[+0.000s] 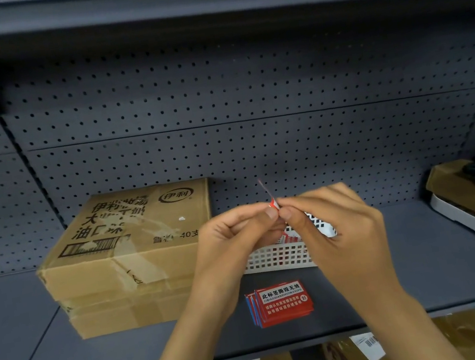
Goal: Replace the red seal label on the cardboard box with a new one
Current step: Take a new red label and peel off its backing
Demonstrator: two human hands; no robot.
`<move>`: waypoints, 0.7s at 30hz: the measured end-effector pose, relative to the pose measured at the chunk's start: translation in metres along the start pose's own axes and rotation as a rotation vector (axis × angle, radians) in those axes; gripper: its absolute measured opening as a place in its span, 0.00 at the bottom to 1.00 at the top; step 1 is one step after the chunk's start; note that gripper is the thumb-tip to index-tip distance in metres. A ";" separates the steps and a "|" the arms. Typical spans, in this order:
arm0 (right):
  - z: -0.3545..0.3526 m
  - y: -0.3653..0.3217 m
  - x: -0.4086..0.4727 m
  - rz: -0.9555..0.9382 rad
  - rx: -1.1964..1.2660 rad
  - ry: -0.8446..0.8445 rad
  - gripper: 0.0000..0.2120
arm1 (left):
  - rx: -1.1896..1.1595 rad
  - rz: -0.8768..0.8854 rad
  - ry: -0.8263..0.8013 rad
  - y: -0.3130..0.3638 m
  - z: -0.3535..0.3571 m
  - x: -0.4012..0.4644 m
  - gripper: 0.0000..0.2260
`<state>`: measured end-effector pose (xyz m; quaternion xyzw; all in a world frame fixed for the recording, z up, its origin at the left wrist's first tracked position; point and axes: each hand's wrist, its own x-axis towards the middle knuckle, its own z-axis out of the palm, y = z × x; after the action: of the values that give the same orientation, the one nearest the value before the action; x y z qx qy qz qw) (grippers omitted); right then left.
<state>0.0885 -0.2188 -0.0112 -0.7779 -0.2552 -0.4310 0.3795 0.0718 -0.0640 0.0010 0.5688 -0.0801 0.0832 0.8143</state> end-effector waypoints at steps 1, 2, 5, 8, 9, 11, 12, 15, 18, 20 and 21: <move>0.000 0.000 0.001 -0.007 -0.002 0.001 0.11 | -0.001 0.005 -0.004 0.001 0.001 0.000 0.09; -0.001 0.001 0.002 -0.013 -0.004 0.004 0.11 | -0.006 0.009 -0.007 0.001 0.001 0.000 0.09; -0.003 0.003 0.002 -0.038 -0.019 0.007 0.12 | -0.001 0.023 -0.014 0.002 0.002 0.002 0.10; -0.003 0.005 0.003 -0.059 -0.034 0.011 0.11 | 0.050 0.030 -0.024 0.003 0.001 0.003 0.10; -0.003 0.006 0.003 -0.062 -0.032 0.008 0.11 | 0.068 0.035 -0.031 0.004 0.001 0.004 0.09; -0.003 0.005 0.003 -0.056 -0.017 -0.010 0.10 | 0.105 0.065 -0.053 0.005 0.000 0.005 0.08; -0.003 0.005 0.003 -0.041 0.001 -0.018 0.10 | 0.140 0.095 -0.069 0.005 0.000 0.006 0.08; -0.003 0.002 0.006 0.025 0.062 -0.022 0.10 | 0.358 0.235 -0.071 0.003 -0.004 0.010 0.05; -0.002 0.000 0.010 0.095 0.116 -0.051 0.08 | 0.674 0.445 -0.013 0.002 -0.005 0.009 0.03; -0.002 -0.002 0.011 0.163 0.176 -0.081 0.05 | 0.854 0.597 0.020 0.004 -0.004 0.009 0.02; -0.002 -0.002 0.012 0.212 0.218 -0.098 0.04 | 0.913 0.650 0.036 0.004 -0.004 0.009 0.02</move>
<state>0.0920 -0.2188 0.0007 -0.7746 -0.2350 -0.3198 0.4924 0.0796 -0.0585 0.0050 0.8082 -0.1932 0.3658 0.4192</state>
